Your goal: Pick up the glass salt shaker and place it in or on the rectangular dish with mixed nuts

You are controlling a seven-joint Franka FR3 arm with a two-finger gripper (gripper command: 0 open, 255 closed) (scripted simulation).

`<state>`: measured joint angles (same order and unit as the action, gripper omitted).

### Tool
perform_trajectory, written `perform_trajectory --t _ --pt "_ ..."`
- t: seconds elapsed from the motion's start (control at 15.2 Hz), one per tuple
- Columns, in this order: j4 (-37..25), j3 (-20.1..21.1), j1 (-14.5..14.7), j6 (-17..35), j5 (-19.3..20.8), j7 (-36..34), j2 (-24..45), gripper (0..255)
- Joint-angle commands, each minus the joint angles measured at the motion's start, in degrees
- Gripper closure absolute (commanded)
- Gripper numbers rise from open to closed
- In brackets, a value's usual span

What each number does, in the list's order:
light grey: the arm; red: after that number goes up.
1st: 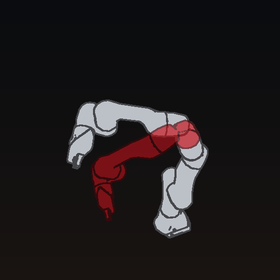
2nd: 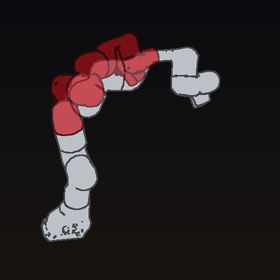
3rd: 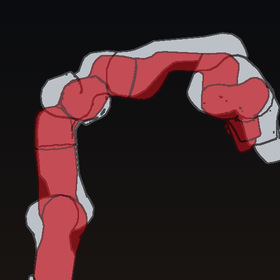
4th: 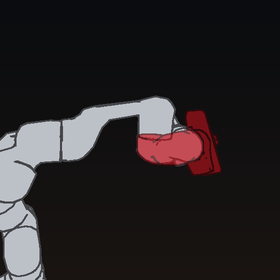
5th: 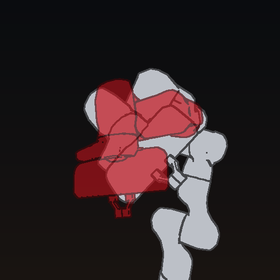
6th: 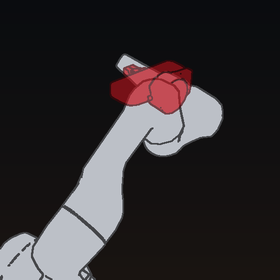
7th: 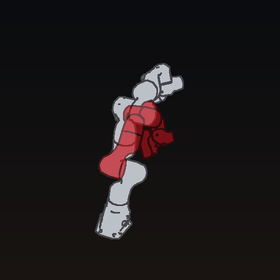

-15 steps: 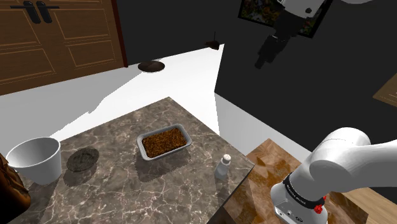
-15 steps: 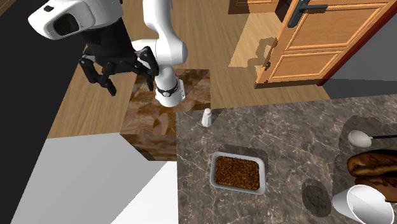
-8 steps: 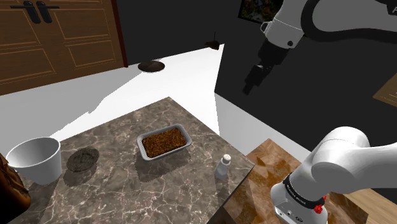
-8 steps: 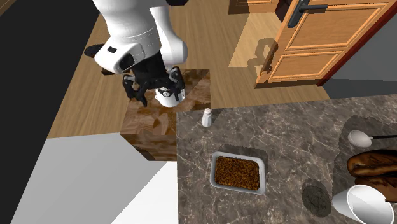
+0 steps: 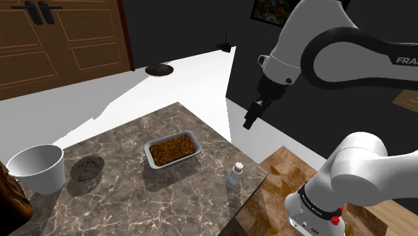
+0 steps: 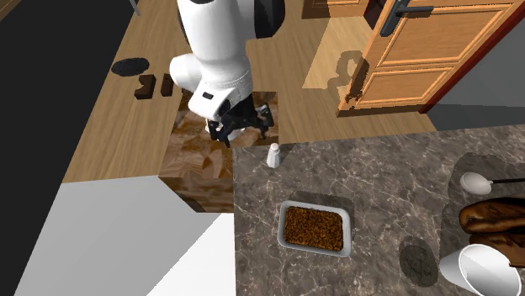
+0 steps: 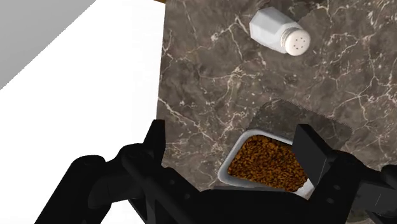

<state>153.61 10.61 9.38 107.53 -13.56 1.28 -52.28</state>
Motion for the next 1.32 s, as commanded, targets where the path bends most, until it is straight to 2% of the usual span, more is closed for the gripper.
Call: perform_trajectory --t 0.0,0.53,0.99,1.25 --pt "2.8 1.8 1.6 2.8 -2.0 -0.8 0.4 0" --pt "9.9 9.8 9.0 13.2 -10.9 -4.5 4.9 0" --pt "12.9 11.9 9.8 20.7 -13.3 -4.0 9.3 0" --pt "13.1 12.1 9.9 21.4 -13.5 -3.9 9.7 0"
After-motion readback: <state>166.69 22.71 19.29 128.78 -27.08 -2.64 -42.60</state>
